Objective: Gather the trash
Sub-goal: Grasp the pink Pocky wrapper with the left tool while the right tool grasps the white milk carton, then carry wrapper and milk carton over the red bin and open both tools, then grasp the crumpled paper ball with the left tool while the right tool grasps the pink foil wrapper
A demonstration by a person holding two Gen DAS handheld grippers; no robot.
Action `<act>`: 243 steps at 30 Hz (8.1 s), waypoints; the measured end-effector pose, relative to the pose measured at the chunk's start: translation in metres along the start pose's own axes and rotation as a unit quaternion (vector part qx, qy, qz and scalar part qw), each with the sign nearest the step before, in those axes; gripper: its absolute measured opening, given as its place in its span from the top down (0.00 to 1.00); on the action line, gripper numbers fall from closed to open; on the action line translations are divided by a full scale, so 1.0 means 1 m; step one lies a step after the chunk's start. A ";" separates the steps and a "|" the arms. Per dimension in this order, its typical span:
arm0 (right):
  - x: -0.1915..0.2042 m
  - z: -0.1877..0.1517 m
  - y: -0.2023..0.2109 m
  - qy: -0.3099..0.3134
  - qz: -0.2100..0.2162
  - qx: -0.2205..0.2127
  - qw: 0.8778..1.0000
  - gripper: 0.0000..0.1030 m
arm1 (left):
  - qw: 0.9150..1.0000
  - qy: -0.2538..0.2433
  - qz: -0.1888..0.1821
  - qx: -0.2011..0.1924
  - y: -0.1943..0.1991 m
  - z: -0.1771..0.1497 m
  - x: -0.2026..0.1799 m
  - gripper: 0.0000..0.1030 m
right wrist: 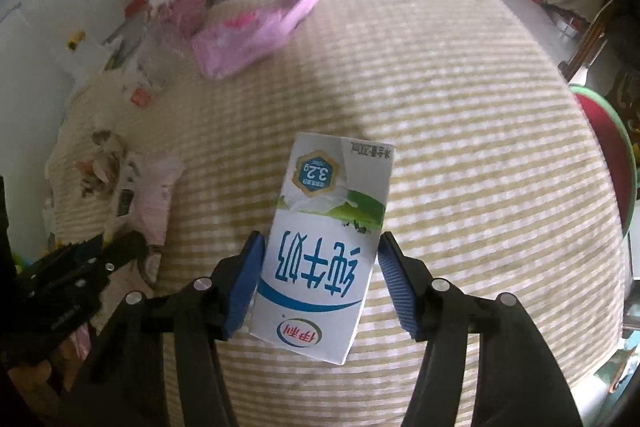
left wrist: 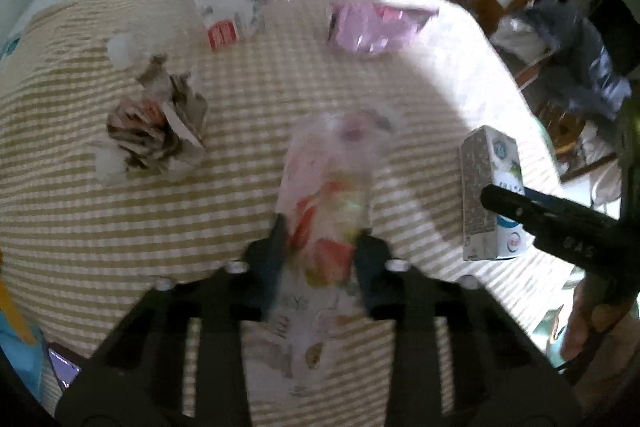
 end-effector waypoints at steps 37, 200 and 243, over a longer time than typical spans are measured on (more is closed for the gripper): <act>-0.105 0.026 0.027 -0.036 0.037 -0.067 0.996 0.45 | 0.997 -0.042 -0.018 -0.068 -0.012 0.048 -0.125 0.77; 0.026 0.045 -0.013 0.082 0.026 -0.013 0.996 0.63 | 0.997 0.026 0.061 -0.040 0.000 0.015 0.031 0.57; 0.005 0.017 -0.020 -0.008 0.048 0.012 0.999 0.31 | 0.995 0.073 0.051 -0.051 -0.003 0.043 0.073 0.59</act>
Point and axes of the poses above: each gripper's, at about its wrist camera, not at the fingertips, and y roughly against the way its jaws point, x to its left, z to its top, the point moved 2 cm from there along -y, roughly the way its jaws point, and after that the axes turned 14 degrees about -z, right-handed, at the moved point
